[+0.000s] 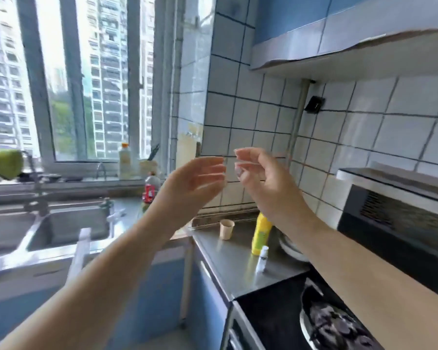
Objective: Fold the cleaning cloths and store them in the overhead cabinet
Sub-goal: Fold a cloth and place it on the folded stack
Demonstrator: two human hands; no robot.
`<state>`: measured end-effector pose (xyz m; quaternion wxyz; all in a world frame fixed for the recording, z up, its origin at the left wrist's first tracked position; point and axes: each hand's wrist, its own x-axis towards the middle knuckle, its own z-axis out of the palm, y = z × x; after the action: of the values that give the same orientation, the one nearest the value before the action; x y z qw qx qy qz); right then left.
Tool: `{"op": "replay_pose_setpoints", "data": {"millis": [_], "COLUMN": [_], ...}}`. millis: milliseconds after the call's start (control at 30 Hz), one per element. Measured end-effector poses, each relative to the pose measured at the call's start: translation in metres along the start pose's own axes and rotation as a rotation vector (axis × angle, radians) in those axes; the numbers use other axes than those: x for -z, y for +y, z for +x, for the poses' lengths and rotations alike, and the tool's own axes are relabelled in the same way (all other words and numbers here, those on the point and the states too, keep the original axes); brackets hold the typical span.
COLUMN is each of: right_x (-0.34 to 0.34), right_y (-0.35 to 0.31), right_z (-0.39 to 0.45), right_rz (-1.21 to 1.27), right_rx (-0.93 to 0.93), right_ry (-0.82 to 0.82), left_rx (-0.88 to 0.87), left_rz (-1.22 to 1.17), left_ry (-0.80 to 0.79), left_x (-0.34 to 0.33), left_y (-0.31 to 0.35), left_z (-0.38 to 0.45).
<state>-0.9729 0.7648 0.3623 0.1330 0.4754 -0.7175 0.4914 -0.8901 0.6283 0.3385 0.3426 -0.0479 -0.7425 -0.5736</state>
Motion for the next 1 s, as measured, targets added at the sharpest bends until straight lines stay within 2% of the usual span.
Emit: {"op": "replay_pose_setpoints", "data": {"millis": [167,200,300,433,533,767,1000], "right_x": [-0.151,-0.195,-0.268,-0.366,-0.425,-0.537,-0.665], "right_y": [-0.058,-0.08,-0.118,-0.175,-0.218,-0.293,-0.329], "right_z": [-0.011,-0.015,-0.027,-0.049,-0.066,-0.097,-0.103], "right_rz": [0.254,0.308,0.414,0.528,0.646,0.778,0.824], "right_rx": [0.026,0.039,0.073,0.131,0.162,0.201,0.229], "right_ry": [-0.221,-0.28,-0.369,-0.55,-0.696,-0.908,-1.088], "left_rx": [0.096,0.122,0.18,0.24,0.281,0.376,0.517], "left_rz": [0.127,0.188,0.354,0.428,0.442,0.523,0.585], "left_ry": [0.153,0.21,0.276,0.504,0.668,0.943,1.173], "left_x": [0.142,0.185,0.254,0.334,0.377,0.455,0.536], "left_y": [-0.006,-0.004,0.006,0.028,0.043,0.058,0.04], "left_z": [-0.09,-0.121,-0.177,-0.255,-0.307,-0.404,-0.471]}}
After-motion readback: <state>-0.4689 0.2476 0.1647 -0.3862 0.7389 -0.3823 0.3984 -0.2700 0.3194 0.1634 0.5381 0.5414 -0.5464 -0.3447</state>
